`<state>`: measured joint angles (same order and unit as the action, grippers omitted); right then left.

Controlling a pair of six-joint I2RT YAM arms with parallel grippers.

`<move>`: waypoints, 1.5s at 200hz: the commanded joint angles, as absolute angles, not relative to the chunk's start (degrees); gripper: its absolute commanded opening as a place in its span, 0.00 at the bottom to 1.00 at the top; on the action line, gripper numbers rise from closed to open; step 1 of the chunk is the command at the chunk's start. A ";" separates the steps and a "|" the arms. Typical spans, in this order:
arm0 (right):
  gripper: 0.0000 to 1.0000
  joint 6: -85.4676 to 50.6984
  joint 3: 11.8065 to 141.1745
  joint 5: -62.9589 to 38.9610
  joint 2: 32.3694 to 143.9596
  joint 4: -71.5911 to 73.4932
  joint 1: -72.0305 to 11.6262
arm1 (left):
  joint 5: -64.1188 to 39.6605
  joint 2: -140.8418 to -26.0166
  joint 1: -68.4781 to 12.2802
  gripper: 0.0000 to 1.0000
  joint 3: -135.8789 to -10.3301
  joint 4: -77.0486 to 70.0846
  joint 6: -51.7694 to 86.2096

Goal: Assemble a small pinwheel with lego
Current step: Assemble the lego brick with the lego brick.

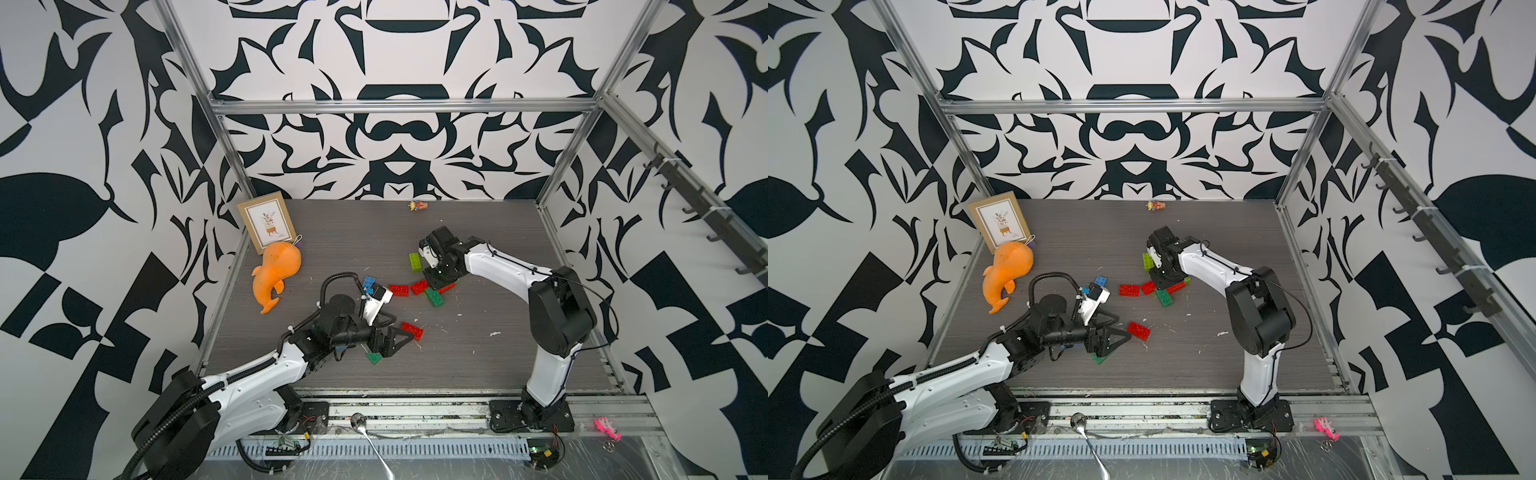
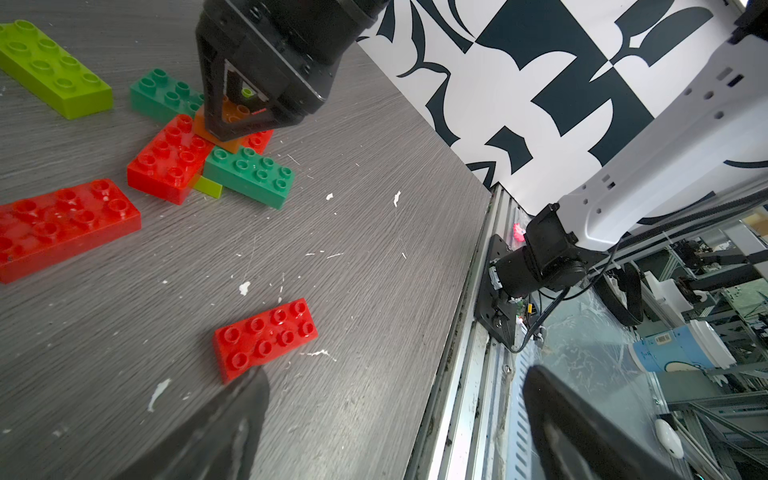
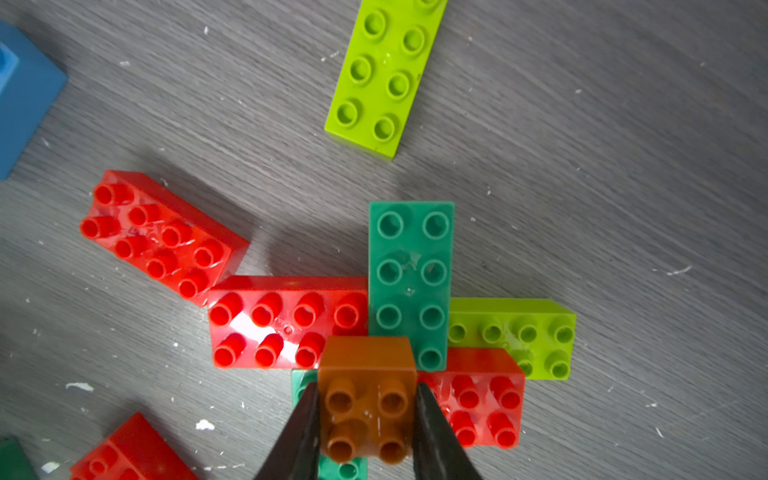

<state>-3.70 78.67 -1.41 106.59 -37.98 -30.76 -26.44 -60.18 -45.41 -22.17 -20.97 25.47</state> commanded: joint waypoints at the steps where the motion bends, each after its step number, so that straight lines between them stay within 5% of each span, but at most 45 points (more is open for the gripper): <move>1: 0.02 -3.85 78.48 -0.19 106.98 -39.61 -31.15 | -26.94 -60.46 -45.53 1.00 -23.84 -20.70 24.85; 300: 0.00 -6.90 78.19 1.66 114.44 -47.15 -34.38 | -25.23 -57.83 -45.53 1.00 -23.02 -20.18 24.53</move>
